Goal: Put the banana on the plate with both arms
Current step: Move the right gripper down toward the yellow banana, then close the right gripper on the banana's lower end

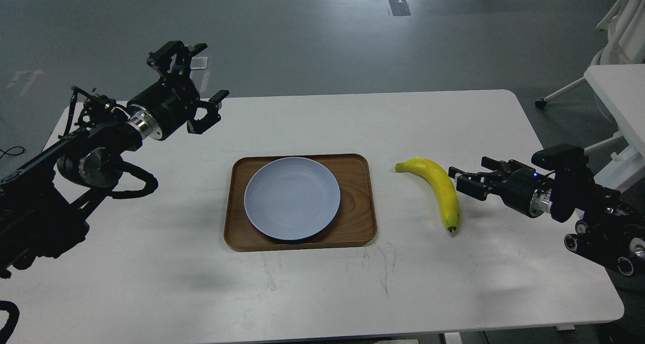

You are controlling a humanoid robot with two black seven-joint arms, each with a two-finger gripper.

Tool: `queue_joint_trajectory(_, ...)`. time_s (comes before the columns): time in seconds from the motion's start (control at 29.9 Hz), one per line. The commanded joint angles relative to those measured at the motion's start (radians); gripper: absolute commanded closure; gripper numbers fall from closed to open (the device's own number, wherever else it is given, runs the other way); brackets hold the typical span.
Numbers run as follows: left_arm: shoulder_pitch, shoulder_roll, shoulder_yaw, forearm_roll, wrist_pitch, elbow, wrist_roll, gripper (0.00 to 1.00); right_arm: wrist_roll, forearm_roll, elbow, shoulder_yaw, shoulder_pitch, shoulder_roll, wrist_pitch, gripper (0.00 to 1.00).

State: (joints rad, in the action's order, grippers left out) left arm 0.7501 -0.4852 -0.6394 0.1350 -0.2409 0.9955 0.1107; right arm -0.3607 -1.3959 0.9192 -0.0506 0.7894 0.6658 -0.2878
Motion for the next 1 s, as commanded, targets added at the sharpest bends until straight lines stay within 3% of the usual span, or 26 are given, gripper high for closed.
queue_joint_trajectory(0.0,0.0,0.002,0.0,0.0,0.0,0.0,0.0,0.02,0.0,0.002,-0.026,0.0,-0.001,-0.017,0.001,0.0)
queue_joint_trajectory(0.4,0.0,-0.015,-0.002,0.0,-0.002,0.031,0.001,0.02,0.0,0.002,-0.091,-0.052,0.037,-0.098,0.001,0.0)
queue_joint_trajectory(0.53,-0.001,-0.015,-0.003,0.0,0.0,0.034,0.001,0.02,0.034,0.002,-0.1,-0.064,0.044,-0.127,0.004,0.0)
queue_joint_trajectory(0.74,-0.005,-0.015,-0.002,0.0,-0.002,0.034,0.001,0.02,0.035,0.002,-0.112,-0.12,0.037,-0.157,0.006,0.0)
queue_joint_trajectory(0.97,-0.005,-0.013,-0.002,0.0,0.0,0.037,0.001,0.02,0.035,0.002,-0.111,-0.149,0.027,-0.157,0.006,0.09)
